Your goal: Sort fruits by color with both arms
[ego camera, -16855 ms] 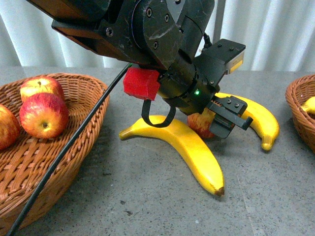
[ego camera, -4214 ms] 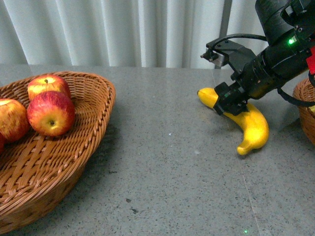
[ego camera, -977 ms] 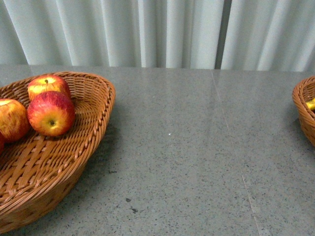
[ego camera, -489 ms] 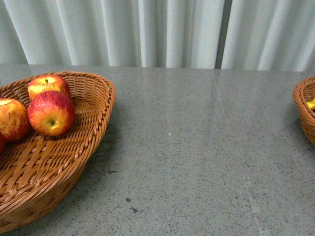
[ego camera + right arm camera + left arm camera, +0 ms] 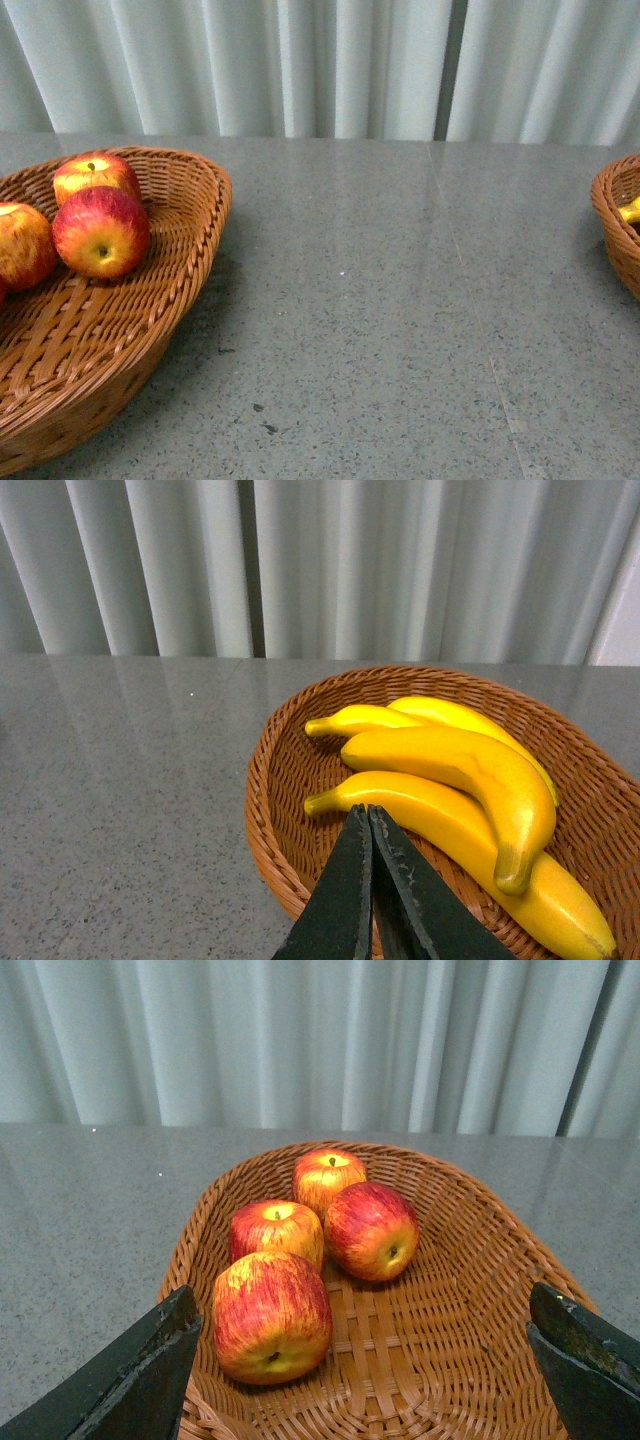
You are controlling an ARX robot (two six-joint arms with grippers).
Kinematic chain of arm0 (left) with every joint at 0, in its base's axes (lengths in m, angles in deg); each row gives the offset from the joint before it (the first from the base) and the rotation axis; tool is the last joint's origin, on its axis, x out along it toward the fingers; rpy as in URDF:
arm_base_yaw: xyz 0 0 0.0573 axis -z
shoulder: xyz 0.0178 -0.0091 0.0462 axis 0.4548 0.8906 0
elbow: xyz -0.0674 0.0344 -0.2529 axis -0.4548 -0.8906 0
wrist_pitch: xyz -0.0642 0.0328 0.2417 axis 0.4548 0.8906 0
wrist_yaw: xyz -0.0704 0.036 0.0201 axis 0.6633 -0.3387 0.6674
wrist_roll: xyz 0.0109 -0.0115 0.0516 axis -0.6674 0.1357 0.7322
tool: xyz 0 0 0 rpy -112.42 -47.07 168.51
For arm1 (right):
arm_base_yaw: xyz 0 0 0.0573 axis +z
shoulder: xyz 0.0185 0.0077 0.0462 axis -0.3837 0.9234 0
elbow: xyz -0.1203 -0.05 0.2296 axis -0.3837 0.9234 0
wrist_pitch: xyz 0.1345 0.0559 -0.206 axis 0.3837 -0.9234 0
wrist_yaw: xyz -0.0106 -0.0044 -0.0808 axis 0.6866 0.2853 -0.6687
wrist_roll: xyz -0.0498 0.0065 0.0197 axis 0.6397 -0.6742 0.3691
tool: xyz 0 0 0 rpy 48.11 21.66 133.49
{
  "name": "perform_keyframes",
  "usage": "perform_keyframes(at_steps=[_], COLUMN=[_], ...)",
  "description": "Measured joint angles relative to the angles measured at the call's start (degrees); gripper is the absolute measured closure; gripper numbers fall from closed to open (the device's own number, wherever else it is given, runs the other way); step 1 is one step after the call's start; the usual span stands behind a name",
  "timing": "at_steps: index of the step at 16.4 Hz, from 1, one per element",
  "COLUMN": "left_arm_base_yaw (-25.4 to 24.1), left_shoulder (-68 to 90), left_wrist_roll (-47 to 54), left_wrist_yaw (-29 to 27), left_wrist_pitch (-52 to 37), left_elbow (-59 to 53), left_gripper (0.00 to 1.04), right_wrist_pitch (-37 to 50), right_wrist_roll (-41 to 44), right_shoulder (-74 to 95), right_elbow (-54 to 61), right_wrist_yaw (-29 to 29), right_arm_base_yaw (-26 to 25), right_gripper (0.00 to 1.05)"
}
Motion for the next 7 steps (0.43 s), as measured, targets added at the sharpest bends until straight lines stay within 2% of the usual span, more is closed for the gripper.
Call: perform_keyframes(at_steps=[1,2,3,4,5,6,7], left_arm_base_yaw=[0.0,0.0,0.0,0.0,0.0,0.0,0.0], left_shoulder=[0.02,0.0,0.0,0.0,0.0,0.02,0.0], left_wrist_roll=[0.0,0.0,0.0,0.0,0.0,0.0,0.0], left_wrist_yaw=[0.0,-0.02,-0.02,-0.02,-0.02,-0.02,-0.02], left_wrist_pitch=[0.02,0.0,0.0,0.0,0.0,0.0,0.0], left_elbow=[0.0,0.0,0.0,0.0,0.0,0.0,0.0], left_gripper=[0.07,0.07,0.07,0.07,0.07,0.07,0.07], right_wrist_pitch=[0.0,0.02,0.0,0.02,0.02,0.02,0.0], right_wrist_roll=[0.0,0.0,0.0,0.0,0.0,-0.02,-0.02], right_shoulder=[0.0,0.0,0.0,0.0,0.0,0.0,0.0], right_elbow=[0.0,0.0,0.0,0.0,0.0,0.0,0.0], right_wrist_yaw=[0.0,0.02,0.0,0.0,0.0,0.0,0.0], right_arm_base_yaw=[0.0,0.0,0.0,0.0,0.0,0.0,0.0], right_gripper=[1.03,0.95,0.8,0.53,0.16,0.07,0.06])
